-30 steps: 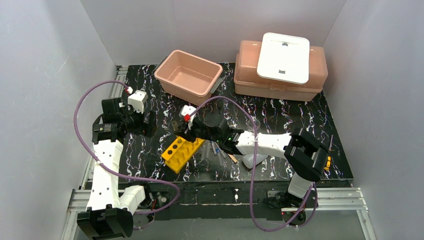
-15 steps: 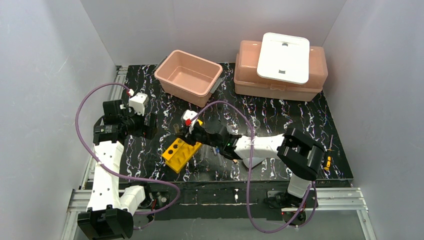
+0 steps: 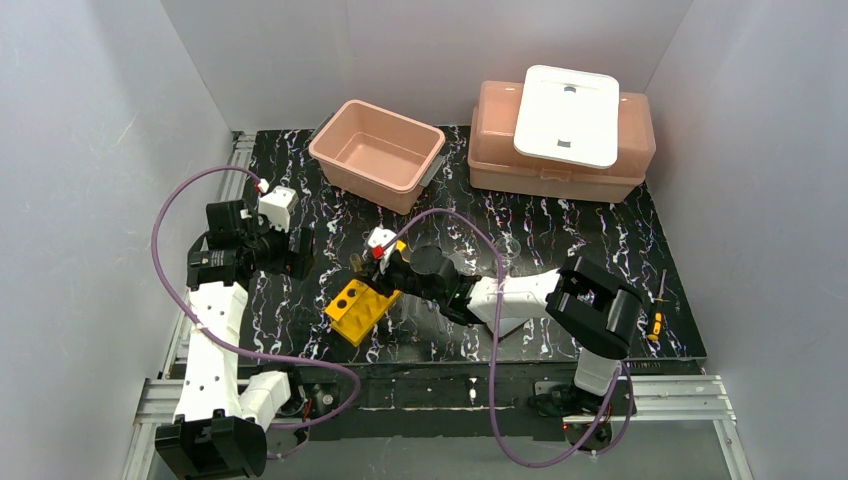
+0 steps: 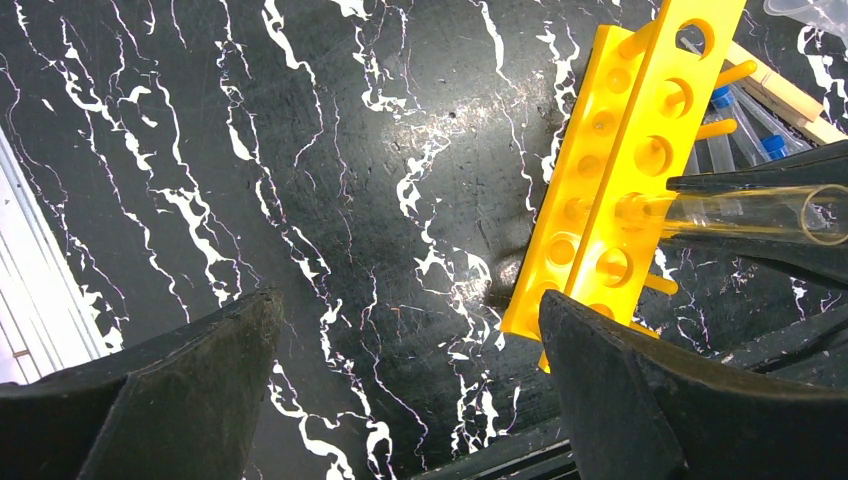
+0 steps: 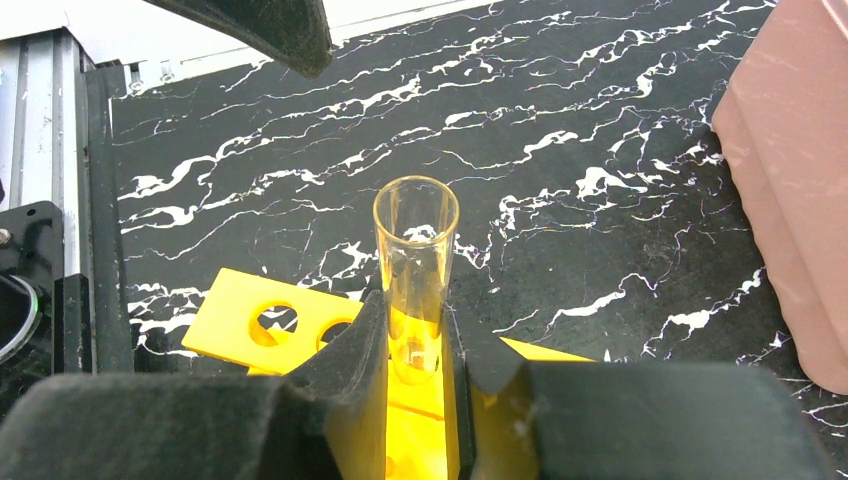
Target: Organize the chemistry lab equipment
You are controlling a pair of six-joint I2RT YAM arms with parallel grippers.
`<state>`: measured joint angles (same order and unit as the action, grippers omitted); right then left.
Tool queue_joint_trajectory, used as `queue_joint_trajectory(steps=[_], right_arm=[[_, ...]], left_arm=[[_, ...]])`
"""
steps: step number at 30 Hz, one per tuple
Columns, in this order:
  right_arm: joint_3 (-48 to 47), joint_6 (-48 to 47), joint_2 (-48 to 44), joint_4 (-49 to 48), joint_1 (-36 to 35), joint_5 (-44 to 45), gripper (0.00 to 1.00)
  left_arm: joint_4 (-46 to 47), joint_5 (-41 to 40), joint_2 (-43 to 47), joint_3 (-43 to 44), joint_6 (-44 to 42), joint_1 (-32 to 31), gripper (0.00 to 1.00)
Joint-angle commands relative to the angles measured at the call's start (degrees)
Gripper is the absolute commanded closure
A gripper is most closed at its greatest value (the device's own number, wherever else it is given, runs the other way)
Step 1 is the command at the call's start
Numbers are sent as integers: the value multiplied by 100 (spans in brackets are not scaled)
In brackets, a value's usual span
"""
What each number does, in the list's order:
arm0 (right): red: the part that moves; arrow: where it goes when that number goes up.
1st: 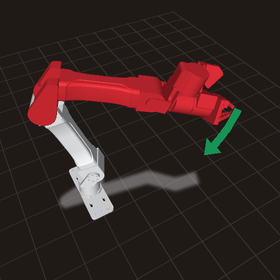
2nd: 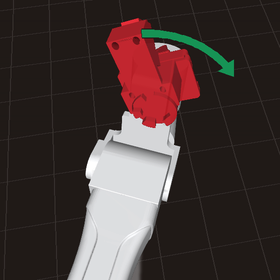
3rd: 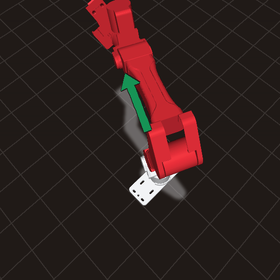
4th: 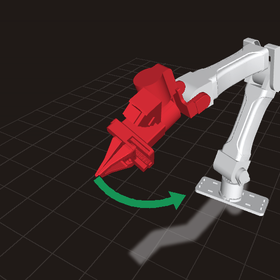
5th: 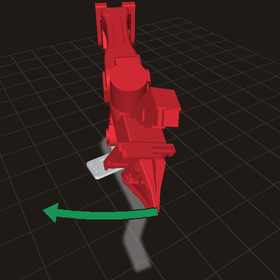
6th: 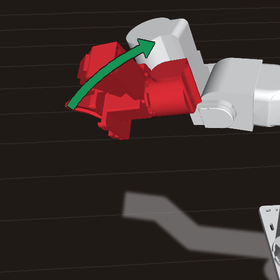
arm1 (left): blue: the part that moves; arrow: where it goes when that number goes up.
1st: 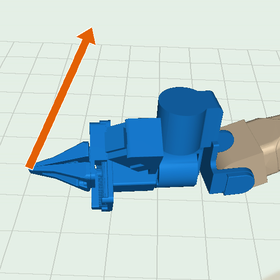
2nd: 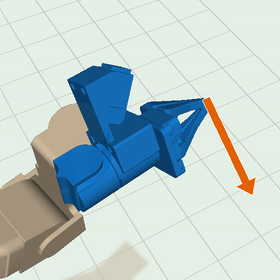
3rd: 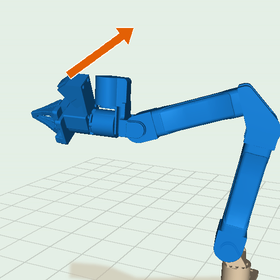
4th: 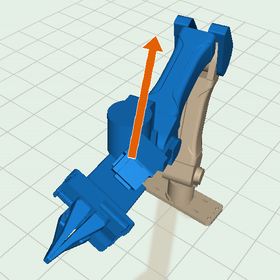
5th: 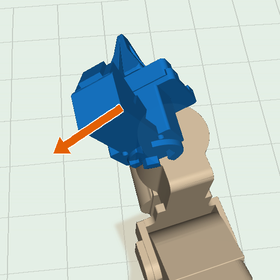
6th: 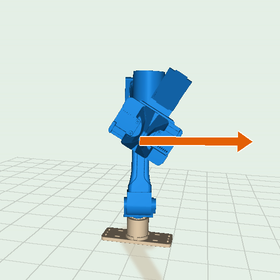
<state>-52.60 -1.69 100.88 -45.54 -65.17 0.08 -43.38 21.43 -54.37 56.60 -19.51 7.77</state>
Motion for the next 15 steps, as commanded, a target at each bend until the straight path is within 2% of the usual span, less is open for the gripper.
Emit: queue_joint_trajectory(steps=[1,5,15], right_arm=[[77,-50,-16,-492,-27,110,85],[180,-50,-16,-637,-43,163,69],[204,-116,-60,-639,-109,259,51]], left_arm=[[-68,45,125,-82,-72,19,0],[-81,41,146,-92,-118,15,0],[-107,41,206,-105,-180,17,1]])
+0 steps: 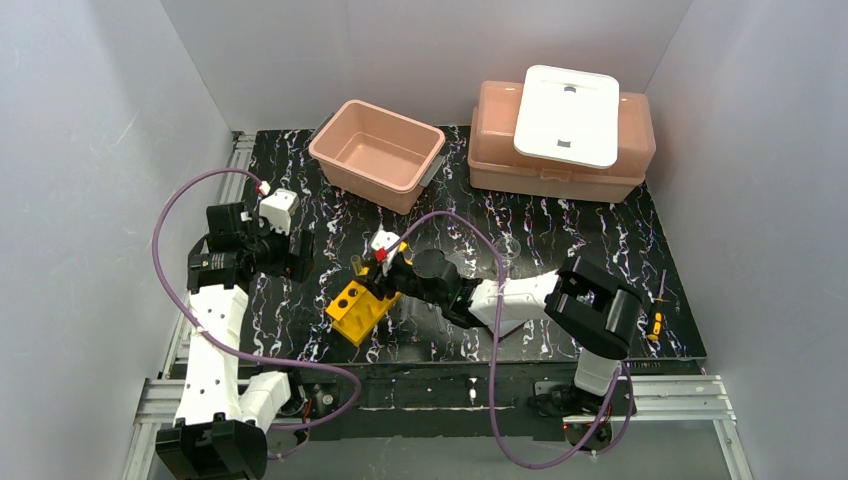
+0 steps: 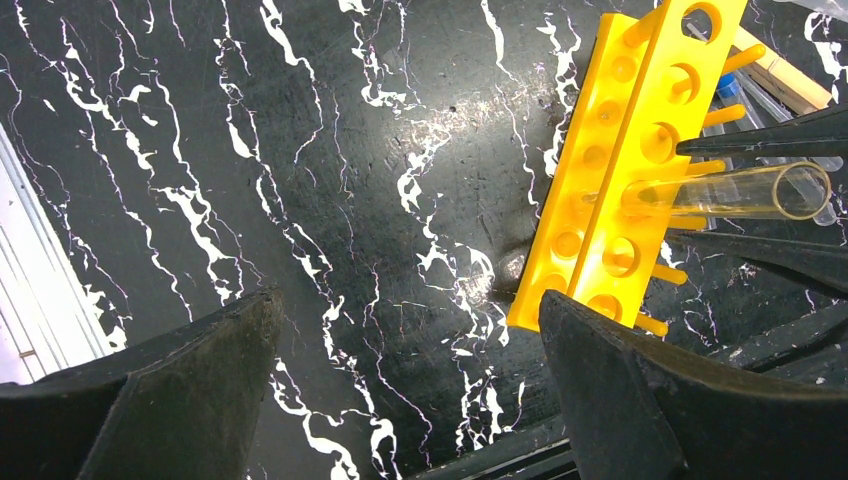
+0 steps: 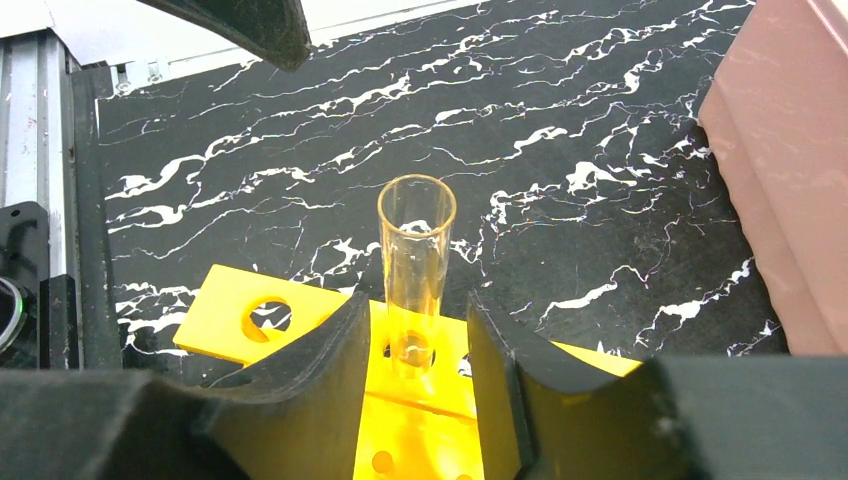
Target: Organize the chemistry lab equipment
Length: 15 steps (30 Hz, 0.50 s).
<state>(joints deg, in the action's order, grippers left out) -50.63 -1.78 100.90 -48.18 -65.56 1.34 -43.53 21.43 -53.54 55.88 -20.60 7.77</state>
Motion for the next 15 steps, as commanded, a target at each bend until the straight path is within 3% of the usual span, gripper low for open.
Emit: queue_joint_trajectory(steps=[1,6,10,15], right_arm=[[-11,-130,-88,-345,-71,137,50],[-5,-201,-376,-192,-74,151,47],[108,-280,-765,133,-83,137,23],[282,-390,-1421,641,-87,196,14]], left_arm=[[-90,45,121,-26,-67,21,1],[-114,107,148,-42,-90,18,0],[-383,472,202,-92,-316,18,1],[-910,1233,420,-279,-922,21,0]])
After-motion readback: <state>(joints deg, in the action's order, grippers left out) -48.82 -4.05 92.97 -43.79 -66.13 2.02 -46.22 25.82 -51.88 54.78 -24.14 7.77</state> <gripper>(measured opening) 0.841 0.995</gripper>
